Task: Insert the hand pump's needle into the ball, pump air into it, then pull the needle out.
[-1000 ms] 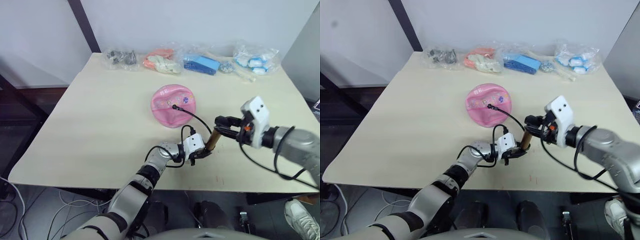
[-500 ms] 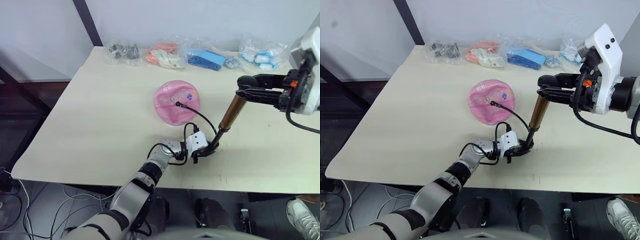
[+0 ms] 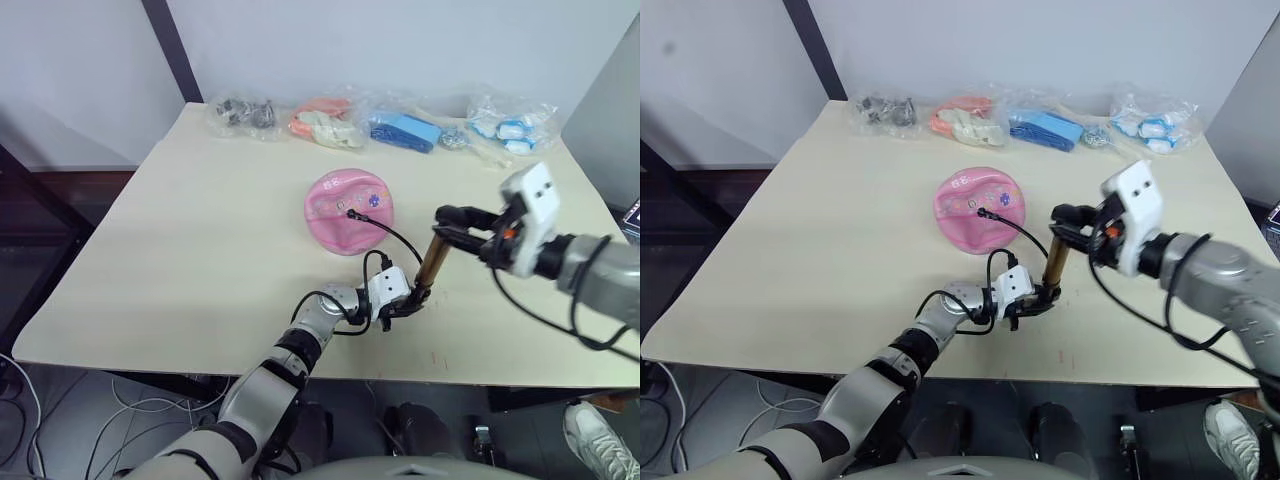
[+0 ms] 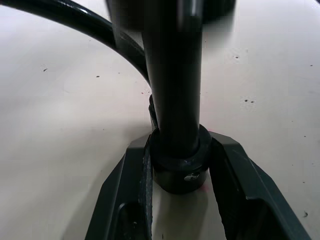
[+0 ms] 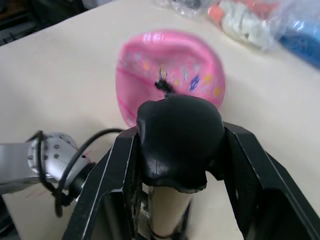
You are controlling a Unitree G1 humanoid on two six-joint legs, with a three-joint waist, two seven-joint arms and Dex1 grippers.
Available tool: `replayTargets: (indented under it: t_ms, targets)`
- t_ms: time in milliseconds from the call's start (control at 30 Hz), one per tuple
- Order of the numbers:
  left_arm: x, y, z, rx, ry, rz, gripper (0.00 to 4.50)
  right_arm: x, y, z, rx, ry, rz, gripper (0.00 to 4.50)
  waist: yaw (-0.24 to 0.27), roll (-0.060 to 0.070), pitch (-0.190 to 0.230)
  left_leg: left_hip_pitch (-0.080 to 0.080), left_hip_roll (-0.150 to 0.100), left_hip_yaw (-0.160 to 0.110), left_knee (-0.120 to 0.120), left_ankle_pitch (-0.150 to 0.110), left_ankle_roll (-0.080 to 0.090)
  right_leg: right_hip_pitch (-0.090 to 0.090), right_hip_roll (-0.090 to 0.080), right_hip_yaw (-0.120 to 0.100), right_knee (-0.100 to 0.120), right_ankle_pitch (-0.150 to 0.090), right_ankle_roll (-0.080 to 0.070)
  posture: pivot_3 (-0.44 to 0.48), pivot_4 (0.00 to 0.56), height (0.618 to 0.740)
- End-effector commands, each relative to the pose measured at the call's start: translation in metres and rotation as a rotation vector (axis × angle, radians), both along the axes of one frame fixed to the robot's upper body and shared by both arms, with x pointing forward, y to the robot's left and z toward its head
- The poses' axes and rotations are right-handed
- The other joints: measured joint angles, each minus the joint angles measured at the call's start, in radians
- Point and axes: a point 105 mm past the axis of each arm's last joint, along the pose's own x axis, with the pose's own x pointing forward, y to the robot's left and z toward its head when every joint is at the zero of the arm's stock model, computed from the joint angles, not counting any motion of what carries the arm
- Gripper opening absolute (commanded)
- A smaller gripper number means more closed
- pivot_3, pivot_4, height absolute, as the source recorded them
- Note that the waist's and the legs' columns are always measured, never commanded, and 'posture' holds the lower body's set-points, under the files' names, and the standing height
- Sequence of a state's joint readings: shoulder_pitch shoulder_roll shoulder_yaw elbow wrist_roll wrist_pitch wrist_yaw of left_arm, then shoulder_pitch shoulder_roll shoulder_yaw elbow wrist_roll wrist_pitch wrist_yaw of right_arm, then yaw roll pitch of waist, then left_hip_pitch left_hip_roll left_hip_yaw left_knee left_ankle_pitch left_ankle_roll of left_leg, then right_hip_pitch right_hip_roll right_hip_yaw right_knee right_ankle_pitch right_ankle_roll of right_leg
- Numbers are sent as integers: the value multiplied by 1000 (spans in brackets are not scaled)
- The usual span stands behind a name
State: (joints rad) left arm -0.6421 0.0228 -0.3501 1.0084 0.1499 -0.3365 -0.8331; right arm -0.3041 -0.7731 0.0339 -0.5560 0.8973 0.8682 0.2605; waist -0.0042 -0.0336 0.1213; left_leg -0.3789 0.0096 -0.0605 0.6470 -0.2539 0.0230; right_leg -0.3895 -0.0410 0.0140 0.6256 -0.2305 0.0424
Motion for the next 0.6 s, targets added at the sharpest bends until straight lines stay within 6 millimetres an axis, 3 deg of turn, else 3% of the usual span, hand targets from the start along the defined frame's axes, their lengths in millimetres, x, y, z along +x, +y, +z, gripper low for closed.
replayTargets:
  t_ms: [33, 133, 200, 367, 600]
  targets:
    - [-19, 15, -37, 112, 119, 1, 1123, -24, 8, -112, -126, 347, 33, 1672, -9, 1, -6, 2, 0, -1, 0, 0, 0, 2, 0, -1, 0, 0, 0, 0, 150, 740]
    - [-19, 14, -37, 107, 119, 6, 1123, -24, 10, -120, -102, 348, 25, 1672, -12, 1, -9, 9, 1, -1, -5, 0, 0, 7, 0, -1, 0, -1, -1, 0, 150, 740]
    - [-19, 14, -37, 107, 119, 6, 1123, -22, 10, -107, -95, 304, 35, 1672, -11, 1, -9, 14, 1, -1, -7, -2, -3, 10, 0, -1, 0, -2, -2, 0, 150, 740]
    - [-20, 14, -39, 109, 124, 12, 1123, -9, -3, -39, -61, 123, 35, 1672, -7, 6, -3, 16, 0, -1, -10, -3, -5, 11, -1, -1, -1, -3, -4, 0, 150, 740]
    - [-20, 16, -42, 115, 135, 20, 1123, -13, -17, 90, 10, -129, 89, 1672, 3, 16, 12, 1, -6, 0, -8, 1, 0, 2, -3, -4, -1, -2, 2, 0, 150, 740]
